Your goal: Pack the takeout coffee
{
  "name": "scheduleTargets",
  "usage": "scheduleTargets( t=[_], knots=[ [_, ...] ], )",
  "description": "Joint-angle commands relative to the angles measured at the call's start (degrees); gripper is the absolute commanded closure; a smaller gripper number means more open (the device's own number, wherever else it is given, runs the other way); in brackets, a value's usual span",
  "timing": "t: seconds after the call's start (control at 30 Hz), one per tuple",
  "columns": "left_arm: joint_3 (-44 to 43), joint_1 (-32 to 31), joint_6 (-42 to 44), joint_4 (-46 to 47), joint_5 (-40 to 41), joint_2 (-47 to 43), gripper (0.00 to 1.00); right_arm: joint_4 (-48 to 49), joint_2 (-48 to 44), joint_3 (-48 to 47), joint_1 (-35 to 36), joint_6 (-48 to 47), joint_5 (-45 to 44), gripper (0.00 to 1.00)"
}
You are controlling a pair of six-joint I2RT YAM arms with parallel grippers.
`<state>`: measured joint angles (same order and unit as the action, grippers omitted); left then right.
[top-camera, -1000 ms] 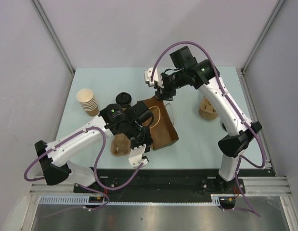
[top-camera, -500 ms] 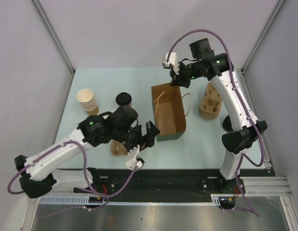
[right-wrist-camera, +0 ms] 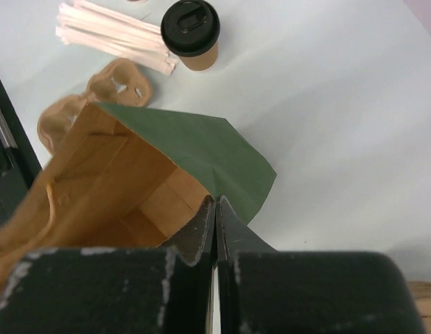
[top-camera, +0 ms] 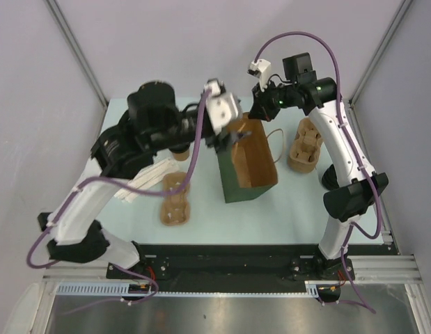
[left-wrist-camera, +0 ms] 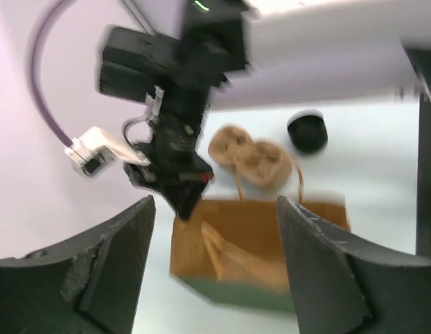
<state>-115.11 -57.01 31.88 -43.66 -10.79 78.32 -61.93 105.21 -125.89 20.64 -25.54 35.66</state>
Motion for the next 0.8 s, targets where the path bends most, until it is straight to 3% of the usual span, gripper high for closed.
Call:
scheduleTargets(
  t=[0.0,0.13,0.3,0.53,0.63,0.77],
  knots=[
    [-14.43,4.97,-25.43,-4.07,0.07,8.33,0.27,5.5,-3.17,-0.06,0.19,13.66,-3.22,1.0],
    [-10.85,7.17,-28.1,-3.71,1.73,8.25,0.35,5.42,-4.13,0.29,1.76,17.36,-5.07,1.0],
    [-8.73,10.42,-26.08,-3.01,7.88,8.6,0.48,9.27,-9.49,8.97,3.96,16.4,-7.36,1.0],
    [-9.88,11.22,-19.49,-10.82,1.04,10.71,0.57,10.95,-11.78,13.73,5.64,16.22,-10.78,1.0],
    [-8.82,11.14,-18.43,-11.71,-2.21,10.01,0.58,11.92,-12.57,15.32,5.64,16.4,-11.49,1.0],
    [-8.99,10.26,-18.26,-12.15,-5.38,10.27,0.51,12.27,-12.66,15.93,5.64,16.66,-12.02,1.0]
  ],
)
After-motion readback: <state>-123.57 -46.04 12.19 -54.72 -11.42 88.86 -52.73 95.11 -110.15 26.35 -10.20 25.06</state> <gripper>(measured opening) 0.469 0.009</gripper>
